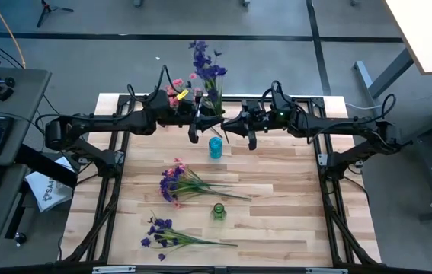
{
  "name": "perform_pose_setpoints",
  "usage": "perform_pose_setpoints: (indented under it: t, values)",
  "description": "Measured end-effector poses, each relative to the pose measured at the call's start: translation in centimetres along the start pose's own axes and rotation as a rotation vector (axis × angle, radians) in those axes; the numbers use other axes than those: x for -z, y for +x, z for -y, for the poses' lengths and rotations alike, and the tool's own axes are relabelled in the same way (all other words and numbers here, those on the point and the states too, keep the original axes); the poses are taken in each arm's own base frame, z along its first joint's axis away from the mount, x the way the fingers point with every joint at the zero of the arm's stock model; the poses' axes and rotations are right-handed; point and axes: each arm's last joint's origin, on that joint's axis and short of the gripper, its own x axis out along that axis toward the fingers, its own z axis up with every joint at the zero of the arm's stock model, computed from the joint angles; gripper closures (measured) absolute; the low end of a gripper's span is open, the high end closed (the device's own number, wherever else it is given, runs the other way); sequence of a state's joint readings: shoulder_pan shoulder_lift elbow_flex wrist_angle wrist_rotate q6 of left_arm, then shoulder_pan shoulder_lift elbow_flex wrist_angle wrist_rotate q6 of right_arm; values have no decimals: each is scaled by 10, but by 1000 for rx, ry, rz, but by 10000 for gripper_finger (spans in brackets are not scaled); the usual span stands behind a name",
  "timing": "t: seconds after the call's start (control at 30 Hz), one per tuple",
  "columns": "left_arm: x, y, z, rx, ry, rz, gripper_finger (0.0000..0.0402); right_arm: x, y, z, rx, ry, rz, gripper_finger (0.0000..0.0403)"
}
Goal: Sort flowers into vase by color
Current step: Put the top violet flowers into the blue crystal vase
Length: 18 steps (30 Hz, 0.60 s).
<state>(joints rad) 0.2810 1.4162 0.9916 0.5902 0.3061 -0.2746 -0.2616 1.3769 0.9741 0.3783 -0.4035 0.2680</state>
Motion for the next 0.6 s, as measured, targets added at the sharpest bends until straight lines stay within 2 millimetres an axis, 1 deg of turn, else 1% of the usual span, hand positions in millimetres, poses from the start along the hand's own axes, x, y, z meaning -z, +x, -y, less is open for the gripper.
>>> perform_pose_setpoints:
  t: [0.13,0.17,0.2,0.33,0.47,0.6]
  values:
    - [0,0,0,5,19,-3,371,1,2,-4,-12,-26,-4,375]
    - [1,0,0,4,22,-10,385,1,2,-4,-12,-23,-6,365]
    - [1,-1,-2,-2,29,-20,391,2,2,-4,-11,-13,-10,354]
    - [2,-7,-9,-35,42,-84,391,5,1,-3,2,38,-45,297]
    - [-5,-25,-17,-97,33,-176,398,3,-7,-3,11,53,-80,233]
    - [-12,-44,-17,-170,75,-259,400,-5,-21,-4,27,33,-84,181]
